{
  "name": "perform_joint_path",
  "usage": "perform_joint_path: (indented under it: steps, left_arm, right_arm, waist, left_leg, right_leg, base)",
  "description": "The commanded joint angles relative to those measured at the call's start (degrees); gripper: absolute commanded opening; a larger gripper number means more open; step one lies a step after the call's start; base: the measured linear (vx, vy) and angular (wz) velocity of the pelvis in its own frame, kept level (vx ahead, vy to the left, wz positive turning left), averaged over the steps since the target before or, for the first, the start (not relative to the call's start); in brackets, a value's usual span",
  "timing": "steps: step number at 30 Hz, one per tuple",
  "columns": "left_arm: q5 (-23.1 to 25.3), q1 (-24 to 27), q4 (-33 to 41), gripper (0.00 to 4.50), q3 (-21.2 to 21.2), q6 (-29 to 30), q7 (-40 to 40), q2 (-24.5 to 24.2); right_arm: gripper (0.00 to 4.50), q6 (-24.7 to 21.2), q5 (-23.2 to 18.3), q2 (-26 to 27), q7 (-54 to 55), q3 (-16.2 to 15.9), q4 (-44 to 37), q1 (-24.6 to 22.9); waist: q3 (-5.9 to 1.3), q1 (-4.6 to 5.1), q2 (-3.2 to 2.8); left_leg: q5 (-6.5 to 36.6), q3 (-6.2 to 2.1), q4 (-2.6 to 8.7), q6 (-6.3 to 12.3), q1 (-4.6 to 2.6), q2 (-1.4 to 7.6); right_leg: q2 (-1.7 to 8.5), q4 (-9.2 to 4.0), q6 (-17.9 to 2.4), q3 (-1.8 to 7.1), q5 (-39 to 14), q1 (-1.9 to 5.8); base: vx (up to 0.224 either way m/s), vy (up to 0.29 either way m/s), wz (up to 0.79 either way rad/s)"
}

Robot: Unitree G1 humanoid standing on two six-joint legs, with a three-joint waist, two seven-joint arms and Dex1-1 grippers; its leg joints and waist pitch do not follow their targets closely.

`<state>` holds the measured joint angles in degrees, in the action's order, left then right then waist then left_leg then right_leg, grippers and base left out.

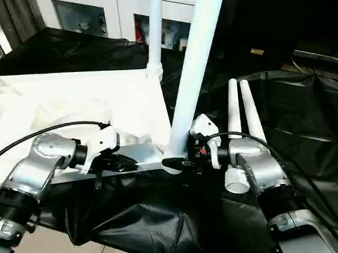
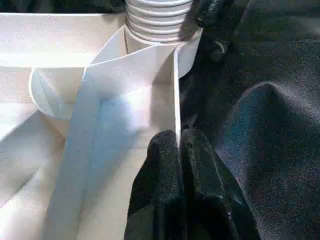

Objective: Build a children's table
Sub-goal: Rotate leg to tighten

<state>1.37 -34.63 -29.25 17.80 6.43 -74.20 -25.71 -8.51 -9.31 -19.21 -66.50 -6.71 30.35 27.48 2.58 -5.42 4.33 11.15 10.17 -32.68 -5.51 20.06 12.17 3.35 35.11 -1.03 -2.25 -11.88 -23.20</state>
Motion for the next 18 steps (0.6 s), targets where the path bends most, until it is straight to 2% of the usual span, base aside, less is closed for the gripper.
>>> perform_joint_path:
  steps: [1,3,5,7,8,9,10,11,14,15,16,18]
  left_arm:
    - [0.2,0.7,0.7,0.00,1.1,0.6,-0.4,0.1]
    - [0.2,0.8,0.8,0.00,1.0,0.8,-0.3,-0.1]
    - [0.5,0.7,0.5,0.00,0.8,1.1,0.4,-0.1]
    - [1.9,-0.3,-1.6,0.00,0.3,2.8,4.5,1.0]
    - [2.2,-1.2,-3.4,0.00,-0.5,3.7,7.7,2.5]
    - [2.2,-1.3,-3.5,0.00,-0.5,3.7,7.9,2.6]
    - [2.2,-2.0,-4.7,0.00,-0.9,4.6,9.9,3.8]
    - [2.3,-2.8,-5.9,0.00,-1.3,5.3,12.0,4.9]
    - [3.8,-6.6,-12.1,0.00,-2.4,7.2,22.7,10.1]
    - [3.9,-7.1,-12.9,0.00,-2.6,7.5,24.1,10.8]
    - [4.1,-7.7,-13.7,0.00,-2.8,7.9,25.8,11.6]
    - [4.2,-10.3,-17.3,0.00,-3.7,9.6,32.6,15.8]
  right_arm:
    - [3.21,-0.3,-0.9,0.1,-0.2,0.0,0.5,-0.3]
    - [2.97,-0.5,-1.1,0.4,0.1,0.0,0.7,-0.4]
    - [2.92,-1.1,-1.6,1.4,1.4,0.5,1.0,-0.6]
    - [2.78,-2.0,-1.1,3.7,7.0,1.7,3.0,-0.6]
    - [2.78,-2.0,-0.2,5.6,12.3,2.7,5.4,-0.4]
    - [2.77,-2.0,-0.1,5.7,12.6,2.7,5.5,-0.4]
    - [2.76,-1.6,0.6,7.0,15.8,3.0,7.0,-0.4]
    - [2.76,-1.5,1.0,8.2,18.9,3.5,8.5,-0.2]
    - [2.75,-1.2,1.6,13.8,34.7,6.8,15.8,2.1]
    - [2.75,-1.0,1.7,14.3,36.6,7.2,16.7,2.5]
    - [2.75,-0.9,1.8,15.0,38.7,7.6,17.7,2.9]
    - [2.74,-0.7,1.1,18.5,47.4,9.6,22.2,5.5]
  waist:
    - [-3.38,-0.30,-0.10]
    - [-3.39,-0.31,-0.12]
    - [-3.38,-0.31,-0.14]
    - [-3.27,0.02,-0.43]
    - [-3.11,0.10,-0.41]
    - [-3.11,0.10,-0.41]
    - [-2.94,0.23,-0.63]
    - [-2.89,0.24,-0.56]
    - [-2.46,0.49,-0.74]
    - [-2.46,0.49,-0.74]
    - [-2.50,0.39,-0.73]
    - [-2.33,0.41,-0.84]
  left_leg:
    - [1.1,0.27,2.86,4.96,-0.36,1.24]
    - [1.3,0.28,2.83,4.93,-0.40,1.22]
    - [1.4,0.27,2.83,4.82,-0.40,1.19]
    - [2.9,0.29,2.97,3.90,-0.43,1.13]
    - [4.8,0.21,3.21,2.86,-0.52,1.14]
    - [4.8,0.21,3.21,2.86,-0.52,1.14]
    - [8.1,0.09,3.45,0.87,-0.68,1.11]
    - [9.0,0.01,3.58,0.37,-0.65,1.12]
    - [13.8,-0.25,4.02,-2.44,-1.11,0.98]
    - [13.8,-0.25,4.02,-2.44,-1.11,0.98]
    - [15.6,-0.51,4.12,-2.57,-1.15,0.96]
    - [17.0,-0.44,4.12,-2.29,-1.41,0.81]
  right_leg:
    - [4.10,-2.10,-15.3,2.13,7.2,3.52]
    - [4.09,-2.09,-15.3,2.12,6.8,3.50]
    - [4.07,-2.10,-15.2,2.13,6.4,3.46]
    - [4.13,-2.33,-15.1,2.22,4.7,3.25]
    - [4.20,-2.77,-14.6,2.19,1.3,3.20]
    - [4.20,-2.77,-14.6,2.19,1.3,3.20]
    - [4.30,-3.42,-13.3,2.25,-4.6,3.04]
    - [4.35,-3.60,-12.8,2.24,-6.6,3.10]
    - [4.49,-4.70,-10.1,2.36,-17.2,2.36]
    - [4.49,-4.70,-10.1,2.36,-17.2,2.36]
    - [4.54,-5.16,-8.3,2.30,-20.9,2.39]
    - [4.44,-5.58,-7.9,2.36,-22.6,1.86]
  base:
    - [0.000,0.000,0.00]
    - [0.000,0.000,0.00]
    - [0.000,0.000,0.00]
    - [0.000,0.000,0.00]
    - [0.000,0.000,0.00]
    - [0.000,0.000,0.00]
    - [-0.056,-0.009,0.00]
    - [-0.056,-0.009,0.00]
    - [-0.019,-0.002,0.00]
    - [0.000,0.000,0.00]
    - [-0.055,-0.004,0.00]
    - [-0.027,-0.002,0.00]
